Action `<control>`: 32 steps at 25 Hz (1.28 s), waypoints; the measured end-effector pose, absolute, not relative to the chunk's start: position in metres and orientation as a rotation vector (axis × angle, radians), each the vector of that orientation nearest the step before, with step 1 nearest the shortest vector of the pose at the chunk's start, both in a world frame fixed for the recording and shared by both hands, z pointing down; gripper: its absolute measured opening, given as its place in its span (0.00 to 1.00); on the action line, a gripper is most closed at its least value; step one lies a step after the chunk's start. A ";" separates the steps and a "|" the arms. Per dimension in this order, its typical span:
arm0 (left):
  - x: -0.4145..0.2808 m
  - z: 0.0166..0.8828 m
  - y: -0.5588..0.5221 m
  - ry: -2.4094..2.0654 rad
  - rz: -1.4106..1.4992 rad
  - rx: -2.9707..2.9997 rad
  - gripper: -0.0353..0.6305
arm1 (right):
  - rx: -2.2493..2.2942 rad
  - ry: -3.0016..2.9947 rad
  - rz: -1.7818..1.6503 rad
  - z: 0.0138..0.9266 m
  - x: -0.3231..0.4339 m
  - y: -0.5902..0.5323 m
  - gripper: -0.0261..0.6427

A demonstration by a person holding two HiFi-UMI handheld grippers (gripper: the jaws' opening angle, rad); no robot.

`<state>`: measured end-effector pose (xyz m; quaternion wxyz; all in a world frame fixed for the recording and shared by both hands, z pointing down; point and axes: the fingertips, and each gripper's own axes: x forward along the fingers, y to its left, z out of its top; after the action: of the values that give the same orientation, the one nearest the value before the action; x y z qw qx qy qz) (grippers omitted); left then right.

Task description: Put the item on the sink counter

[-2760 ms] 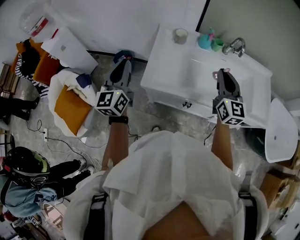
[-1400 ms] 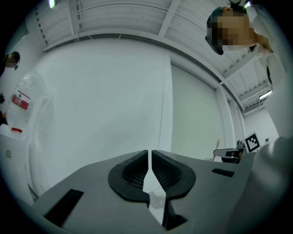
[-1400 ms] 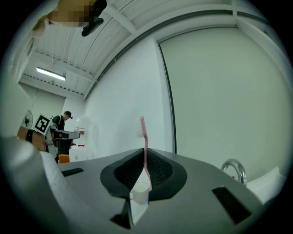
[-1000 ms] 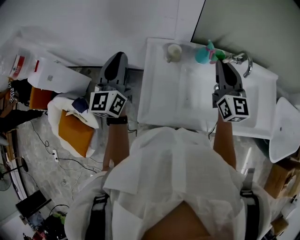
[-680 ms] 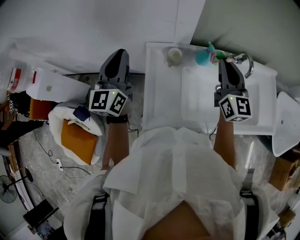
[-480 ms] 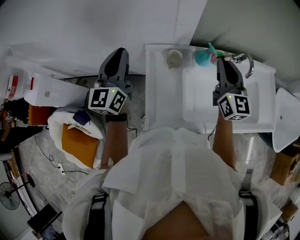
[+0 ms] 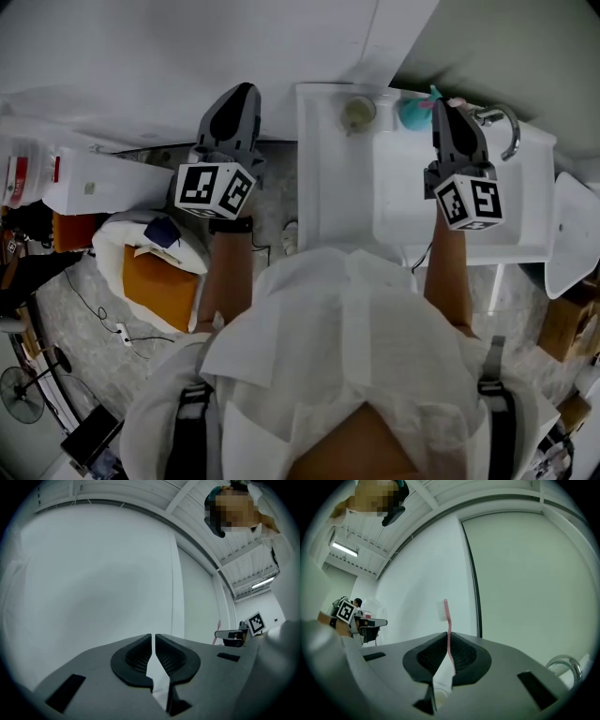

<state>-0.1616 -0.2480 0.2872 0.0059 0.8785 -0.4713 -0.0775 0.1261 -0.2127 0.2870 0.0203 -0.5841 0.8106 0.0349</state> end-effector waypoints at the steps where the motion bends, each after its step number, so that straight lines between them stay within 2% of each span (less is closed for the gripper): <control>1: -0.163 0.289 -0.251 -1.476 -0.241 2.746 0.11 | -1.807 2.520 0.109 0.288 0.123 -0.216 0.08; 32: -0.146 0.351 -0.304 -1.401 -0.136 2.689 0.11 | -1.739 2.633 -0.162 0.367 0.090 -0.290 0.07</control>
<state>-0.1459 -0.3041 0.3506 0.0532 0.8848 -0.4608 -0.0447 0.0899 -0.2898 0.3665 -0.0090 -0.5505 0.8332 -0.0513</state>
